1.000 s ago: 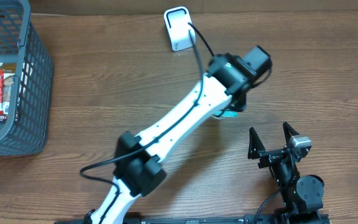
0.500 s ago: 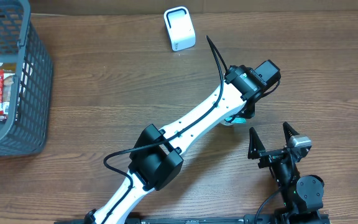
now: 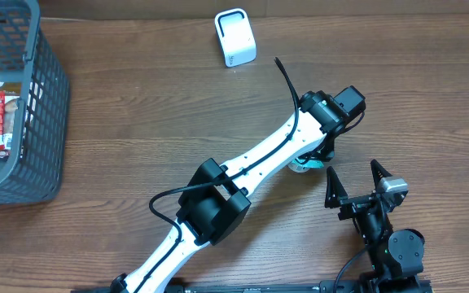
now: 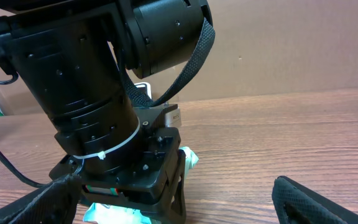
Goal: Scan the item barcode
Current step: 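Lift the grasped packages out and carry them toward the table center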
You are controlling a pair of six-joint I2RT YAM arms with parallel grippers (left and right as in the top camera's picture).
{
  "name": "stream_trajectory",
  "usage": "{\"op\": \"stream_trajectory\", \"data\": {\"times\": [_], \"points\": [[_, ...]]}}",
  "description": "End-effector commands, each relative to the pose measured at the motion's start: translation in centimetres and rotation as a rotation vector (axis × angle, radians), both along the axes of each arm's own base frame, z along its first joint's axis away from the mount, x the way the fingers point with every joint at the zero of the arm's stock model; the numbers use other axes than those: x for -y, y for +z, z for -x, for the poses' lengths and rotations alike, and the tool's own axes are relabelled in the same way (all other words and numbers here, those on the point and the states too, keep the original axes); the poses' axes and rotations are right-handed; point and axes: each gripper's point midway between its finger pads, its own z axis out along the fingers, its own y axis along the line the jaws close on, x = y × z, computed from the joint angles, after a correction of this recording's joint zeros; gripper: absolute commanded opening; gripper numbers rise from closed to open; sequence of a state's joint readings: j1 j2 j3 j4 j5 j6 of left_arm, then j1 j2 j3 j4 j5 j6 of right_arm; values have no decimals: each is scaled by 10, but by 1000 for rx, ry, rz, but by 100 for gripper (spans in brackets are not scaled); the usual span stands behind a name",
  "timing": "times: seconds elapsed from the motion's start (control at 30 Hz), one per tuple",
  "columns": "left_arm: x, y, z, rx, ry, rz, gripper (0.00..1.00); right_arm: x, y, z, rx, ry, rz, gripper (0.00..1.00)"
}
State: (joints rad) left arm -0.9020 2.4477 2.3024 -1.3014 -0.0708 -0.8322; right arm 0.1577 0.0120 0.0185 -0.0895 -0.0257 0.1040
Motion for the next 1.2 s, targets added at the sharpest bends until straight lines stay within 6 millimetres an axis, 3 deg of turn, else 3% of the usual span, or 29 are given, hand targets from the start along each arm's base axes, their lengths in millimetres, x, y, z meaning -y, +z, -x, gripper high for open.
{"op": "stream_trajectory", "data": {"times": [0.0,0.03,0.23,0.53,0.9,1.03,1.17], "points": [[8,6,6,-13,-11,29,55,1,-2,0,6,-7,7,100],[8,6,7,-21,-13,31,61,1,-2,0,6,-7,7,100],[10,8,12,-47,-41,45,76,2,-2,0,6,-8,7,100],[8,38,12,-5,-85,72,100,1,-2,0,6,-7,7,100],[-13,111,-8,157,-64,127,99,2,-2,0,6,-8,7,100],[-20,115,-13,165,-67,127,100,1,-2,0,6,-7,7,100],[-20,105,-10,121,-86,120,100,1,-2,0,6,-7,7,100]]}}
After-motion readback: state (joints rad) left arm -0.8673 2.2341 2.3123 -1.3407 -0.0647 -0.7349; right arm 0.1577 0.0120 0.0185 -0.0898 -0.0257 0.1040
